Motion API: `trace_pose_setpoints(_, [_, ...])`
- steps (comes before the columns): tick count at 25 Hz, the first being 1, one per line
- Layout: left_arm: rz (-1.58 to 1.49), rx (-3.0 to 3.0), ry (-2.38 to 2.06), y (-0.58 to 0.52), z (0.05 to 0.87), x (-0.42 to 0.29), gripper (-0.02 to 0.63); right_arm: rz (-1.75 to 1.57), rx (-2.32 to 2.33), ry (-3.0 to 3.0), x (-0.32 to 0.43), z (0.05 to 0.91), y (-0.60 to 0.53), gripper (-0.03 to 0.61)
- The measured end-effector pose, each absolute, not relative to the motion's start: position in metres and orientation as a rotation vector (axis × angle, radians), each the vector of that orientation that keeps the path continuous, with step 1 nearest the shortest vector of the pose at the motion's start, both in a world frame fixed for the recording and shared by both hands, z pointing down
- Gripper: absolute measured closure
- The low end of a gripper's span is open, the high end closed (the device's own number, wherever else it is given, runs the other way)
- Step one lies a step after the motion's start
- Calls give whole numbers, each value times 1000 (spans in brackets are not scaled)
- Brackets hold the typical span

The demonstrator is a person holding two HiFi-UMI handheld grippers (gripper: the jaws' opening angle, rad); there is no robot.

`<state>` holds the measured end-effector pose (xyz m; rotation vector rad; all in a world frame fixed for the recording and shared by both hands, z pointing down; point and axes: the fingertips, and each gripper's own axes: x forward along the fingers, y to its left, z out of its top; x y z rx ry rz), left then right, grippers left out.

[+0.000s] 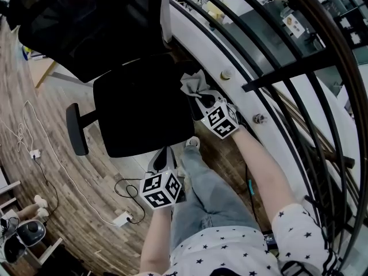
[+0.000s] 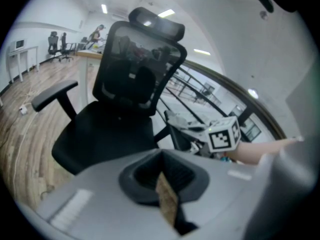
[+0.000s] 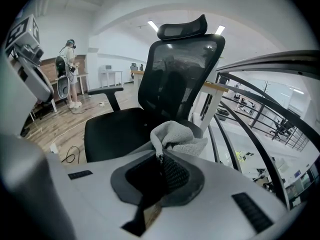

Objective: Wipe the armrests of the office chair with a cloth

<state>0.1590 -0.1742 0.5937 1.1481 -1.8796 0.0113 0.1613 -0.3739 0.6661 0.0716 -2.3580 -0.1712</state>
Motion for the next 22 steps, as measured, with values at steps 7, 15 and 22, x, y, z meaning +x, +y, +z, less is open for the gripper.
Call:
trace_pose_setpoints(7, [14, 1166, -1882, -164, 594, 171, 609, -172, 81, -2358, 176, 667, -359, 552])
trace_pose_setpoints(15, [12, 1173, -1892, -152, 590, 179, 609, -169, 84, -2352, 187, 666, -346, 551])
trace_pose_setpoints(22, [10, 1168, -1898, -137, 591, 188, 609, -161, 87, -2344, 195, 666, -334, 552])
